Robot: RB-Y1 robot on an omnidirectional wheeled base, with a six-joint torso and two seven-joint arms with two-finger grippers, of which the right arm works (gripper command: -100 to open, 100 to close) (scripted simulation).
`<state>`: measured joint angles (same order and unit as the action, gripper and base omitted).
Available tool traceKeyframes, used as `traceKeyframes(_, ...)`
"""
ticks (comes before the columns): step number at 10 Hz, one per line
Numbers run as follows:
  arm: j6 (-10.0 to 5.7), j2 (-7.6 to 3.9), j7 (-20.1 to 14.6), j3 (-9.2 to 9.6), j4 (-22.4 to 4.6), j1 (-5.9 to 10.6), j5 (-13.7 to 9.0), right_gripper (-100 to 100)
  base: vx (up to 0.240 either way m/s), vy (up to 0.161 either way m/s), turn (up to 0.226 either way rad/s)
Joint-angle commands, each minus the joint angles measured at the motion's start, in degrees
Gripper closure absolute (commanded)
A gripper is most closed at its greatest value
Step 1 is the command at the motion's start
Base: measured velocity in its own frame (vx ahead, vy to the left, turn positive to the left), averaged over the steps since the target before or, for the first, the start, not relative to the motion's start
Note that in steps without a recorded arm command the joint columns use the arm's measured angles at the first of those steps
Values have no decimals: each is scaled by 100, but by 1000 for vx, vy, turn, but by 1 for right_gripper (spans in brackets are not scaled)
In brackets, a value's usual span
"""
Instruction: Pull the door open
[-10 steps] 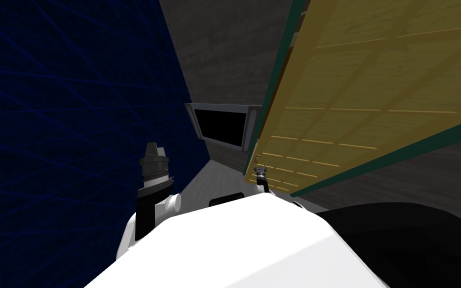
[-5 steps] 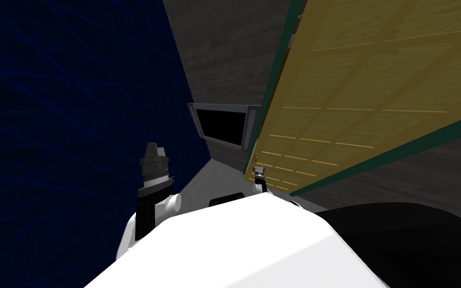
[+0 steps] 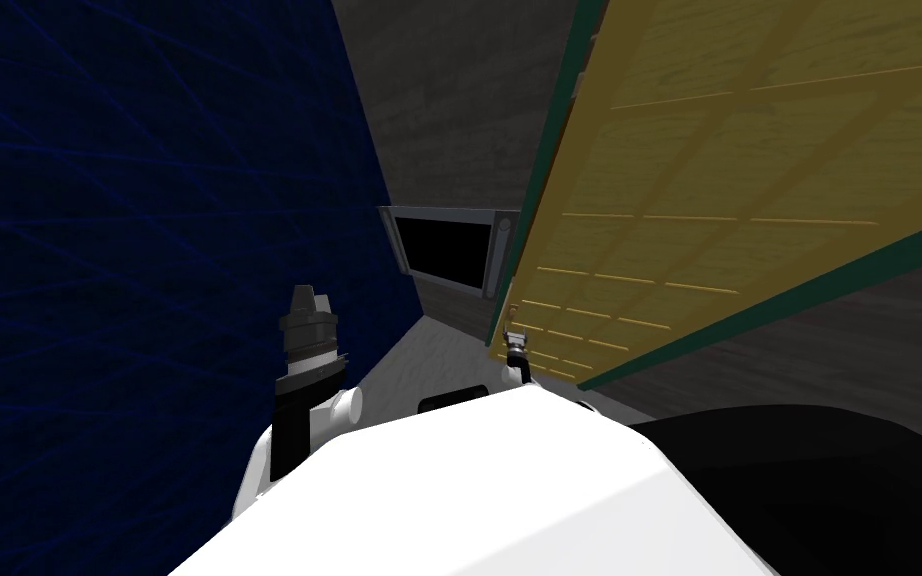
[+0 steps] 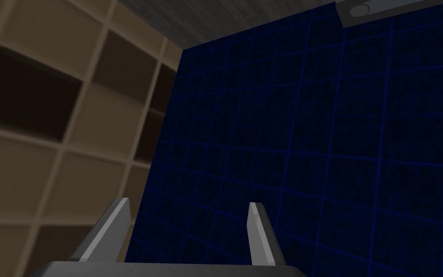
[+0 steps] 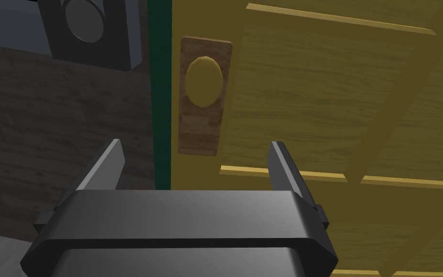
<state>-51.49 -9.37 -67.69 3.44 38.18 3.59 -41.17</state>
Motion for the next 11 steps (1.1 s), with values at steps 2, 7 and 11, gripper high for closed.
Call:
traceKeyframes(2, -1, 46, -332, 47, -9, 52, -129, -100, -65, -10, 22)
traceKeyframes(7, -58, -283, -674, 46, -126, -90, -104, -100, 126, -2, 33)
traceKeyframes(11, -117, -700, -1189, 53, -241, -282, -107, -100, 159, -12, 46)
